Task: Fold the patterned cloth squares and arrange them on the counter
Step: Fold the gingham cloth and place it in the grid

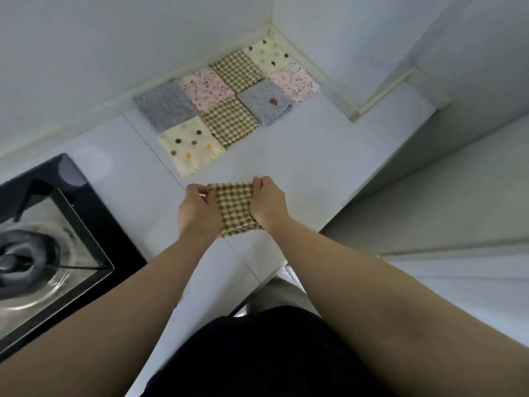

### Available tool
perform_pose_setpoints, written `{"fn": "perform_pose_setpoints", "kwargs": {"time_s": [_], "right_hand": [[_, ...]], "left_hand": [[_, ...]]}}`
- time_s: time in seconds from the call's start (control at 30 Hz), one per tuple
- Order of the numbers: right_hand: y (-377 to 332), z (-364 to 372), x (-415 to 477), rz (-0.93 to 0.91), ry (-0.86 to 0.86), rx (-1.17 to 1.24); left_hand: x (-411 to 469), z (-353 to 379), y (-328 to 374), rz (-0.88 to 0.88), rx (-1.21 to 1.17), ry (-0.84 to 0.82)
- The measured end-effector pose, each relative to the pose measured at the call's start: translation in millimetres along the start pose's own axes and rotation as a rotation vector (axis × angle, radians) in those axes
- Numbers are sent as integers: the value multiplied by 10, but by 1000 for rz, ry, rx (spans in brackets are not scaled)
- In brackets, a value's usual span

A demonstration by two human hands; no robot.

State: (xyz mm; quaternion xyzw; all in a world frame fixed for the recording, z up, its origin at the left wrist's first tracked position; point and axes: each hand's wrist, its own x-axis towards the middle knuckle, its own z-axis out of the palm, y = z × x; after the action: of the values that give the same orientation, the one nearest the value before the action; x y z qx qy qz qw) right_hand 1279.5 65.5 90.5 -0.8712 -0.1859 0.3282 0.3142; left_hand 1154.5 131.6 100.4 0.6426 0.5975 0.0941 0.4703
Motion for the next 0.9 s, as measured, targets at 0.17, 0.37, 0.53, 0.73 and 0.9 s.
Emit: {"fn": "perform_pose_setpoints", "kwargs": {"time_s": [0.17, 0.37, 0.53, 0.73, 0.9], "right_hand": [[32, -29, 564, -67, -249, -126], [-31, -448, 1306, -200, -349, -314], [-151, -891, 1772, -225, -229, -310], [75, -1059, 1960, -423, 181, -533], [304, -960, 2040, -681, -68, -609]], "left_hand": [[260, 219, 65, -240, 0, -10], [562, 507, 474, -293, -125, -63], [810, 787, 782, -181, -124, -176], [913, 1008, 1036, 238, 581, -188], [1087, 1273, 1194, 489, 886, -289]]}}
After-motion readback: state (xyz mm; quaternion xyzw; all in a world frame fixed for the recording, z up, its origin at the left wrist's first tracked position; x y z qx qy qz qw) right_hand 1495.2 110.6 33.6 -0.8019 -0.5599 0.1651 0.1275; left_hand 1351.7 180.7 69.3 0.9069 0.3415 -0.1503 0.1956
